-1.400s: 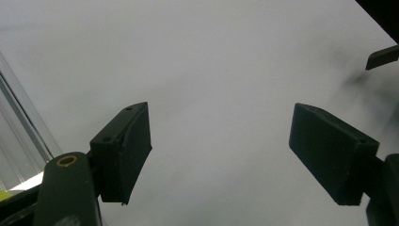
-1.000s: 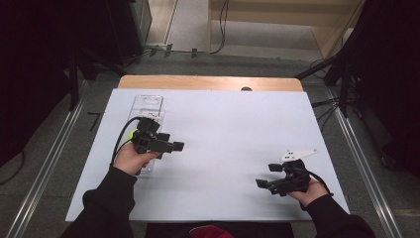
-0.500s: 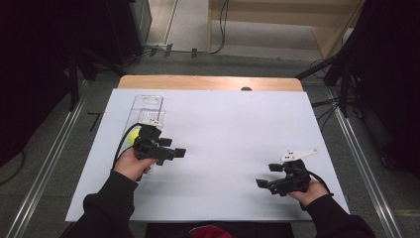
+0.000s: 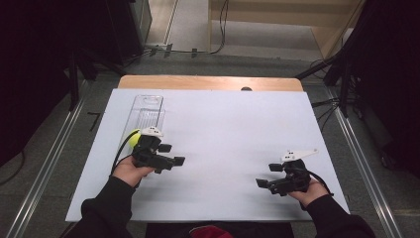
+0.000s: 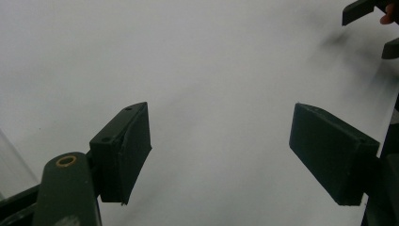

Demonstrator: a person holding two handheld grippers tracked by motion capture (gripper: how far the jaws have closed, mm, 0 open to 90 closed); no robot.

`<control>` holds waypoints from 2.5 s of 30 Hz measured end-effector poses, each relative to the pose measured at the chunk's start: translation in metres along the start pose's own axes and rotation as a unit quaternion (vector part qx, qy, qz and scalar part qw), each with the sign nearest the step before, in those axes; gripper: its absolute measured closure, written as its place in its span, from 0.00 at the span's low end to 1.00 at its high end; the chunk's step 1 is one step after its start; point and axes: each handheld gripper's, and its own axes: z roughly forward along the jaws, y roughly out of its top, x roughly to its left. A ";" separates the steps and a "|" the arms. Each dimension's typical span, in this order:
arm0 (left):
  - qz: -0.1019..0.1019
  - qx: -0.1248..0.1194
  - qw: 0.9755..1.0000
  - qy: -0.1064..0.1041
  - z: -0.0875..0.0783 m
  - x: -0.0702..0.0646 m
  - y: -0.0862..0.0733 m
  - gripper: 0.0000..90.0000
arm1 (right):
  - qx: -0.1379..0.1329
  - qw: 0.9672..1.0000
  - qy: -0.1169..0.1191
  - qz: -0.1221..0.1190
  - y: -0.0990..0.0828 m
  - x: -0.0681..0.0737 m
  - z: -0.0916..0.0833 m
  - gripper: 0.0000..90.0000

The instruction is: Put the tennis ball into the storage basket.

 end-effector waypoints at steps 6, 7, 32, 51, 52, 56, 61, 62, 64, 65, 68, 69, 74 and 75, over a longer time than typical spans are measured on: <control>0.013 0.009 1.000 -0.005 0.003 -0.005 -0.009 0.25 | 0.001 1.000 0.000 0.001 0.000 0.000 0.000 0.15; 0.015 0.009 1.000 -0.005 0.002 -0.005 -0.010 0.25 | 0.001 1.000 0.000 0.001 0.000 0.000 0.000 0.15; 0.020 0.010 1.000 -0.020 -0.005 -0.009 -0.032 0.24 | -0.001 1.000 -0.001 0.005 0.000 -0.001 0.001 0.15; 0.033 0.015 0.999 -0.014 -0.011 -0.014 -0.042 0.24 | -0.001 1.000 -0.004 0.006 -0.001 -0.002 0.001 0.15; 0.033 0.015 0.999 -0.013 -0.011 -0.014 -0.042 0.24 | -0.001 1.000 -0.004 0.007 -0.001 -0.002 0.001 0.15; 0.034 0.015 0.999 -0.013 -0.011 -0.014 -0.042 0.24 | 0.000 1.000 -0.004 0.006 -0.001 -0.002 0.001 0.15; 0.034 0.015 0.999 -0.013 -0.011 -0.014 -0.042 0.24 | 0.000 1.000 -0.004 0.006 -0.001 -0.002 0.001 0.15; 0.035 0.015 0.999 -0.013 -0.011 -0.014 -0.042 0.24 | 0.000 1.000 -0.004 0.006 -0.001 -0.002 0.001 0.15; 0.035 0.015 0.999 -0.013 -0.011 -0.014 -0.042 0.24 | 0.000 1.000 -0.004 0.007 -0.001 -0.002 0.001 0.15; 0.035 0.015 0.999 -0.013 -0.011 -0.014 -0.042 0.24 | 0.001 1.000 -0.004 0.006 -0.001 -0.002 0.001 0.15; 0.037 0.015 0.999 -0.013 -0.011 -0.014 -0.042 0.24 | 0.001 1.000 -0.004 0.006 -0.001 -0.002 0.001 0.15; 0.037 0.015 0.999 -0.013 -0.011 -0.014 -0.042 0.24 | 0.001 1.000 -0.004 0.006 -0.001 -0.002 0.001 0.15; 0.040 0.017 0.999 -0.013 -0.011 -0.014 -0.042 0.24 | 0.001 1.000 -0.004 0.006 -0.001 -0.002 0.001 0.15; 0.039 0.017 0.999 -0.013 -0.011 -0.014 -0.042 0.24 | 0.001 1.000 -0.004 0.005 -0.001 -0.002 0.001 0.15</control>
